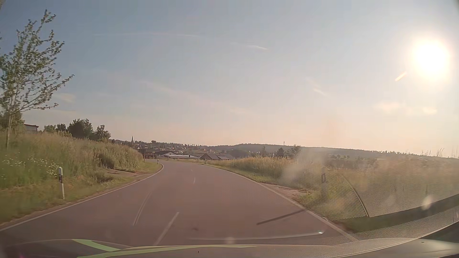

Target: Follow the waypoints while adhering to traffic rules and regulations

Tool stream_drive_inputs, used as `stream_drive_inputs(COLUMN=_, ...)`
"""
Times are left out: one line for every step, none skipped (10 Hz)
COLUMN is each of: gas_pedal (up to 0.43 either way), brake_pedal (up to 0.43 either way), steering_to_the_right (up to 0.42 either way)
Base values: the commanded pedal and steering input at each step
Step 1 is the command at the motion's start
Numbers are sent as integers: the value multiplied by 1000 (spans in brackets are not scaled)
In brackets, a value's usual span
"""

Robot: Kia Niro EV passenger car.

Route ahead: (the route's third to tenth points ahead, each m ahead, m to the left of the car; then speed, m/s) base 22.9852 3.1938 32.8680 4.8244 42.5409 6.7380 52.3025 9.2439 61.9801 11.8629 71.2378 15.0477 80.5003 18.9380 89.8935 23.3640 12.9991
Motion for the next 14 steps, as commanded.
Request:
stream_drive_inputs(gas_pedal=197, brake_pedal=0, steering_to_the_right=-21)
stream_drive_inputs(gas_pedal=189, brake_pedal=0, steering_to_the_right=-21)
stream_drive_inputs(gas_pedal=189, brake_pedal=0, steering_to_the_right=-21)
stream_drive_inputs(gas_pedal=189, brake_pedal=0, steering_to_the_right=-22)
stream_drive_inputs(gas_pedal=189, brake_pedal=0, steering_to_the_right=-23)
stream_drive_inputs(gas_pedal=189, brake_pedal=0, steering_to_the_right=-26)
stream_drive_inputs(gas_pedal=189, brake_pedal=0, steering_to_the_right=-29)
stream_drive_inputs(gas_pedal=189, brake_pedal=0, steering_to_the_right=-31)
stream_drive_inputs(gas_pedal=189, brake_pedal=0, steering_to_the_right=-32)
stream_drive_inputs(gas_pedal=189, brake_pedal=0, steering_to_the_right=-32)
stream_drive_inputs(gas_pedal=189, brake_pedal=0, steering_to_the_right=-33)
stream_drive_inputs(gas_pedal=189, brake_pedal=0, steering_to_the_right=-34)
stream_drive_inputs(gas_pedal=177, brake_pedal=0, steering_to_the_right=-34)
stream_drive_inputs(gas_pedal=169, brake_pedal=0, steering_to_the_right=-34)
